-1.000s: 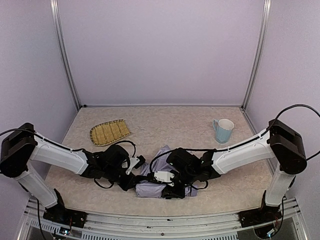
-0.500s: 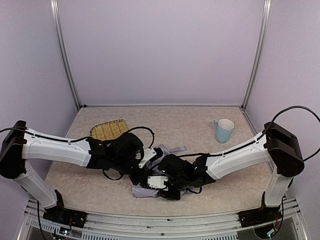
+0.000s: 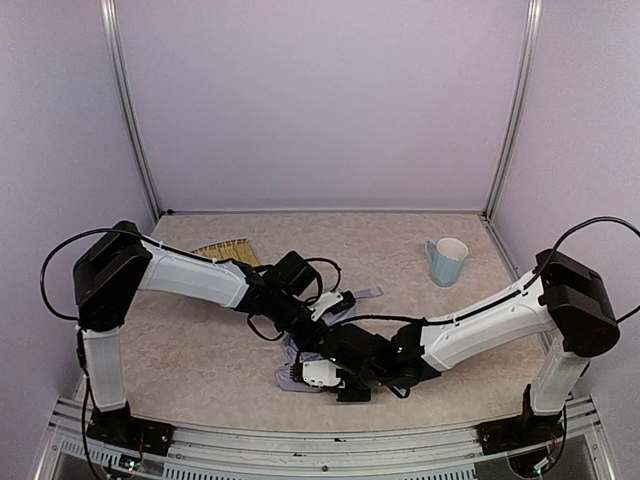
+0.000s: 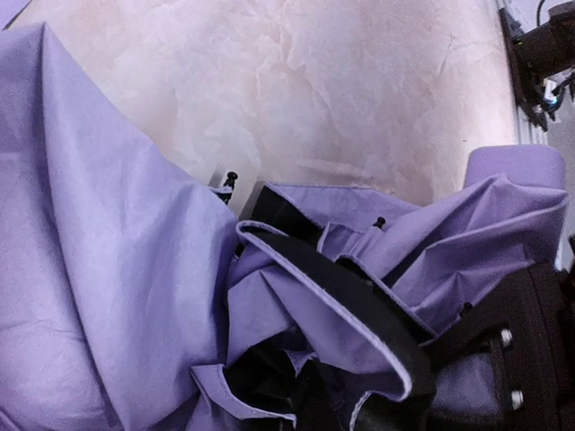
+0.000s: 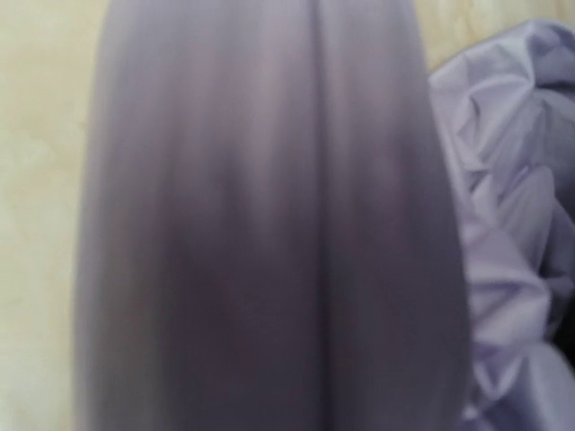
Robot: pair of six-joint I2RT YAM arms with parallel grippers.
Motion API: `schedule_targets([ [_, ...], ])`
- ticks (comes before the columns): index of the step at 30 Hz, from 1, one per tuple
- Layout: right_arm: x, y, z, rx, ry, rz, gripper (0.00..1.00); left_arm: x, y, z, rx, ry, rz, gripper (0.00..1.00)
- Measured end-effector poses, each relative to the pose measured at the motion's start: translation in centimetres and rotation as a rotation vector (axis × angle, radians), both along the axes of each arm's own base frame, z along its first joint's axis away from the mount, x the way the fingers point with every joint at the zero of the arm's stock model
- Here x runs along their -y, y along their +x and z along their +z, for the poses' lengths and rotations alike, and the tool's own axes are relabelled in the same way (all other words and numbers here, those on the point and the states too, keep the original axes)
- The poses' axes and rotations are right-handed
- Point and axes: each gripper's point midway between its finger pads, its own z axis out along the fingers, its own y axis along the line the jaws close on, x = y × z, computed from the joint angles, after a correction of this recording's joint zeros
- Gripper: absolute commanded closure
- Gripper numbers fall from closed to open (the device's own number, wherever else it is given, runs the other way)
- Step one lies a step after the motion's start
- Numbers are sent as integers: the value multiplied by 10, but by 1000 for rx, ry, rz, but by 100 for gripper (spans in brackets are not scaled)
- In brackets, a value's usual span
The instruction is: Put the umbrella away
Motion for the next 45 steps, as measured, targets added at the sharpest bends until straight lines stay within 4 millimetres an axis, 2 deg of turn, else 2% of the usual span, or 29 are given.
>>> schedule_targets([
  [5,1,-3,1,19,3,48,100,-22,15,18,-32,-124,59,100],
  [8,-1,-2,2,34,2,70,100,-26,19,21,-57,-153,62,100],
  [11,-3,-3,3,42,-1,91,100,-12,11,16,-96,-161,21,100],
  [14,-2,-2,4,48,-7,98,100,8,2,0,-149,-145,-27,100],
  [17,6,-4,5,48,-25,99,100,24,-5,-11,-207,-140,-68,100],
  [18,10,-4,4,49,-29,97,96,27,-5,-12,-222,-144,-76,100],
  [20,15,-5,4,51,-31,94,76,32,-7,-13,-245,-156,-89,100],
  [21,16,-5,4,51,-27,93,70,32,-8,-14,-254,-159,-91,100],
  [24,16,-4,2,38,-18,99,59,33,-9,-15,-256,-181,-95,100],
  [26,15,-5,2,27,-10,114,45,34,-9,-16,-251,-199,-100,100],
  [28,14,-4,3,24,-2,120,43,35,-9,-17,-241,-213,-105,100],
  [29,12,-4,4,25,5,124,36,35,-9,-16,-236,-219,-106,100],
  [30,12,-4,4,23,8,125,5,35,-9,-17,-232,-224,-108,100],
  [31,11,-3,4,26,10,127,1,35,-9,-17,-229,-227,-108,100],
  [34,3,-1,12,29,39,126,0,35,-6,-17,-217,-238,-108,100],
  [38,-2,0,12,24,45,123,1,34,-3,-18,-215,-245,-108,100],
  [40,-3,0,12,20,39,123,6,33,-3,-18,-214,-248,-112,100],
  [42,-3,1,11,14,34,122,20,34,-3,-18,-214,-249,-114,100],
  [45,-4,5,7,-4,22,113,51,34,-3,-18,-212,-250,-118,100],
])
